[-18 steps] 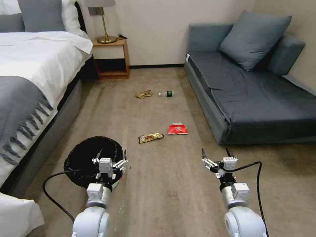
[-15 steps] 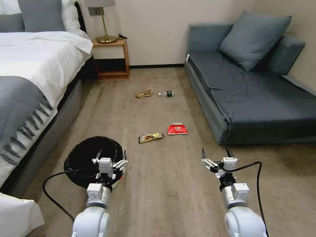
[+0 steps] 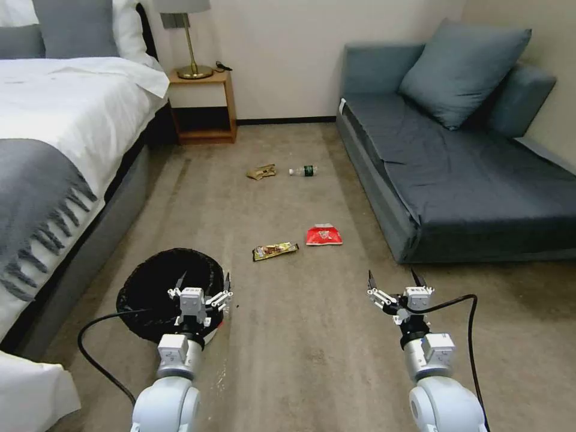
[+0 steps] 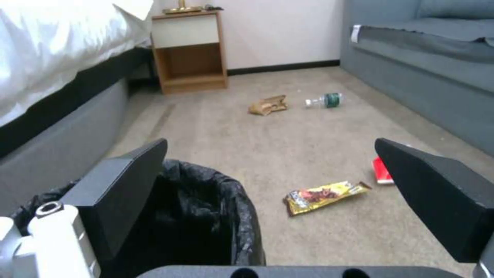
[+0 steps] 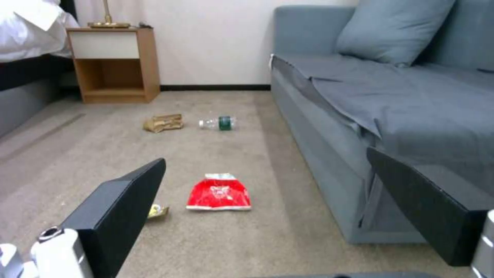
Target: Pick up the trash bin, then pick up the garbage on the floor and place it into the trash bin.
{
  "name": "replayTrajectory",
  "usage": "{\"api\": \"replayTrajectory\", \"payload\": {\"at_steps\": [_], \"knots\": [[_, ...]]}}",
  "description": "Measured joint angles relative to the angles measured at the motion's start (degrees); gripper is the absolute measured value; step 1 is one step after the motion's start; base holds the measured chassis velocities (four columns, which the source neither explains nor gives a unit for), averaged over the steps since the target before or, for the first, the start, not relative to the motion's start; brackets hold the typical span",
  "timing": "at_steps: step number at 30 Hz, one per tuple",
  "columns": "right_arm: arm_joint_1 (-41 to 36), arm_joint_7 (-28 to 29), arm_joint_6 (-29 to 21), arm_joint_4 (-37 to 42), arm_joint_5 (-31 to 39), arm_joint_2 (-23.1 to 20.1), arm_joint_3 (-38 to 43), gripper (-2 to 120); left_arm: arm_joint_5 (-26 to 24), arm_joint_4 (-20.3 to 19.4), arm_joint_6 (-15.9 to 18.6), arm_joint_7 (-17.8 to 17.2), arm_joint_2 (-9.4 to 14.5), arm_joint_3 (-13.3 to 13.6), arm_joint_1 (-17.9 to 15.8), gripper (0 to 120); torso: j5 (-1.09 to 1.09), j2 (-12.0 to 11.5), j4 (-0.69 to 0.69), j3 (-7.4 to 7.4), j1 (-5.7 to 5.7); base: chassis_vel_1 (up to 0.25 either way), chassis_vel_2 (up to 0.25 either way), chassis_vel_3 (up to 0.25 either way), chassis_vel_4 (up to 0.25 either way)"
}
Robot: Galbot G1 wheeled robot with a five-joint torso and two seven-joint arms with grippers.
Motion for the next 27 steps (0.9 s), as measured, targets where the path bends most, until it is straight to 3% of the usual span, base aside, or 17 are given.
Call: {"api": "replayTrajectory", "payload": {"at_steps": [9,15,16,18,20,27], "knots": [[-1.42,0.16,-0.43,1.28,1.17,-0.06,0.07,100,-1.15,-0.19,0.06,-0.13,0.55,-0.38,-0.05,100,0.00,0.00,0.02,0.00,0.00,0.000,0.000,0.000,0.000],[-11.94,1.99,-3.77,10.80,9.30,-0.44,1.02,100,-9.46,-2.23,0.62,-2.53,4.67,-3.69,-0.71,100,-0.02,0.00,0.00,-0.01,0.00,0.000,0.000,0.000,0.000],[-15.02,2.51,-4.76,13.59,11.68,-0.54,1.28,100,-12.59,-2.96,0.86,-3.43,6.20,-4.88,-0.96,100,-0.03,0.00,-0.02,0.00,0.00,0.000,0.000,0.000,0.000],[-15.68,2.49,-4.97,14.18,12.44,-0.69,1.42,100,-13.67,-3.19,0.95,-3.73,6.72,-5.30,-1.04,100,-0.03,0.00,-0.02,-0.01,0.00,0.000,0.000,0.000,0.000],[-15.97,1.64,-5.17,14.64,13.91,-1.46,1.86,100,-18.38,-4.34,1.27,-5.11,9.05,-7.14,-1.43,100,0.00,0.00,0.00,-0.01,0.00,0.000,0.000,0.000,0.000],[-15.30,1.34,-4.11,13.63,14.12,-1.61,1.27,100,-27.73,-6.55,1.95,-7.77,13.66,-10.74,-2.14,100,-0.01,0.00,0.00,0.00,0.00,0.000,0.000,0.000,0.000]]}}
